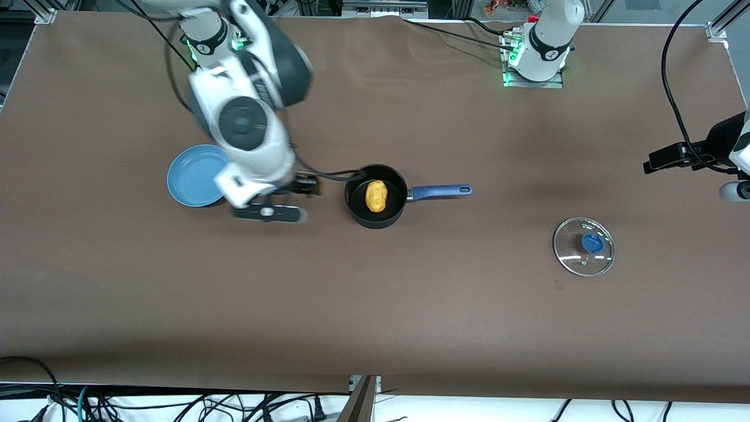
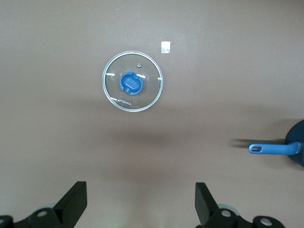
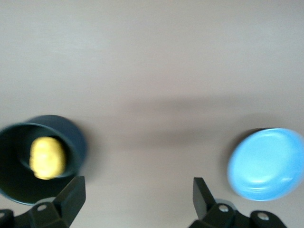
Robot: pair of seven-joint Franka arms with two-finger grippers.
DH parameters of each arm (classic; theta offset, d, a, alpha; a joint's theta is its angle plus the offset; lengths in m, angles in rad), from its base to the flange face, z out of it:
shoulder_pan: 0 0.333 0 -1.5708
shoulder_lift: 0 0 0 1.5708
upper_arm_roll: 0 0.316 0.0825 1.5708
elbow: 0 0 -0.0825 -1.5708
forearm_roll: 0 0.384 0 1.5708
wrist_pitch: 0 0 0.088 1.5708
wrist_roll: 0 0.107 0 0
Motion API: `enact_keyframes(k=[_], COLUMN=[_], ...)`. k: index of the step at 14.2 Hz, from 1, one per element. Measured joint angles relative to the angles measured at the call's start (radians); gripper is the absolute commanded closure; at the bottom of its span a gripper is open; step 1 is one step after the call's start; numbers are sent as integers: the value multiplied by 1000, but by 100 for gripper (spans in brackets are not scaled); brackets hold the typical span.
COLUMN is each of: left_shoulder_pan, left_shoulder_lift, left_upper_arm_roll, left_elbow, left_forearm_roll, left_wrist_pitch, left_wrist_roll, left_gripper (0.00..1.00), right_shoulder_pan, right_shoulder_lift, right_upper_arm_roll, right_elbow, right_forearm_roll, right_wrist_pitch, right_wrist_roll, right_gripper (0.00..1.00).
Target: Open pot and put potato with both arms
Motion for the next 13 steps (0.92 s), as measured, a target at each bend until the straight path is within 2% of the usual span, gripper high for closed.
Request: enact_keyframes(k=[3,5,8,10,13], left_shoulder_pan=[0,0,0,0,0], left_shoulder_lift=[0,0,0,0,0], left_upper_arm_roll=[-1,-1,-1,-1,-3], left_elbow=[0,0,0,0,0], left_forearm_roll=[0,1,2,2,10], left_wrist_pitch=[0,0,0,0,0], left_wrist_roll=[0,0,0,0,0], left_gripper=[0,0,0,0,0], right_shoulder_pan=[-14,-76,-219,-298,-444], right_shoulder_lift=[-59,-107,-224,-310,-427], right_upper_arm_roll=[-109,-139,-144,-132,-46], right_elbow=[-20,-60,-217,-340,-411], right_forearm_roll=[10,32,50,50,50], right_wrist_pitch=[-33,-37,-14,47,68], right_wrist_roll=[-199,-342,-547,-586,-592], right_gripper=[0,0,0,0,0])
